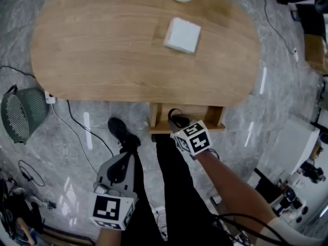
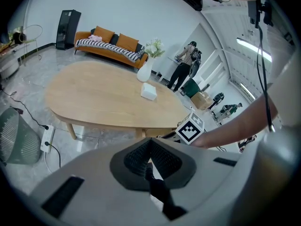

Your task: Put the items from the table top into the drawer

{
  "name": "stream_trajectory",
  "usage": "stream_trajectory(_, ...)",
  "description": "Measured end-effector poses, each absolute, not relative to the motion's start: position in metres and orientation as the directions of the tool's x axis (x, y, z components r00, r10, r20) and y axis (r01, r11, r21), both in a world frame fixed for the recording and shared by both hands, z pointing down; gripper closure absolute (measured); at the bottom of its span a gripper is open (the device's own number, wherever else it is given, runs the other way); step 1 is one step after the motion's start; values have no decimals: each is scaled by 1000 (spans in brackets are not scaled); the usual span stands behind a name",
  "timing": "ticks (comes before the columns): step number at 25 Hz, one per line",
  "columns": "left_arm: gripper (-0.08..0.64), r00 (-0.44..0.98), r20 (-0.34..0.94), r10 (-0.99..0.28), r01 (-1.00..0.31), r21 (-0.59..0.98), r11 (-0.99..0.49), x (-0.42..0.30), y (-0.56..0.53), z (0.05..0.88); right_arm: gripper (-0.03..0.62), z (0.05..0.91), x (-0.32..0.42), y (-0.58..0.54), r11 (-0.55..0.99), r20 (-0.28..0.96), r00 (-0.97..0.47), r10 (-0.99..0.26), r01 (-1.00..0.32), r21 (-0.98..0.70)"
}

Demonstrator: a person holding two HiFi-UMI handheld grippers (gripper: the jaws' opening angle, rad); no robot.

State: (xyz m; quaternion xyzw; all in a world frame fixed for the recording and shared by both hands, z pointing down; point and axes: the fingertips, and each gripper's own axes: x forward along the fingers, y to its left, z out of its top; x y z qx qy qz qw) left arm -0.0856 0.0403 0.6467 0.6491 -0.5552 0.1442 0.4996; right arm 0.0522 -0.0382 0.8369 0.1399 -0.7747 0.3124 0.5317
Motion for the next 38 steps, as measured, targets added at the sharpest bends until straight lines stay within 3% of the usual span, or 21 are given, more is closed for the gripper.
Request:
stream_trajectory(5,558,338,742,-579,-863,489,124,-95,47,650,532,849,47,-39,756,922,-372,106,-573,-318)
stream_trajectory(8,558,338,743,-578,-864,489,123,-100,52,652,472,849,46,-39,739,923,-371,97,-594,-317)
stream_trajectory(19,559,341,731,-591,-873,480,90,-101,45,640,472,807,51,-34,715,900,-433,55,-612,-339)
stream_trajectory(25,559,335,711,-619,-878,473,67,-95,37,629,520,769,53,-46,687,873,-487,-6,-636,-350)
stream_trajectory(38,560,364,679,-638,-879,478,8,-82,17,597,546,692,56,-61,658,799,-597,-67,-628,-414)
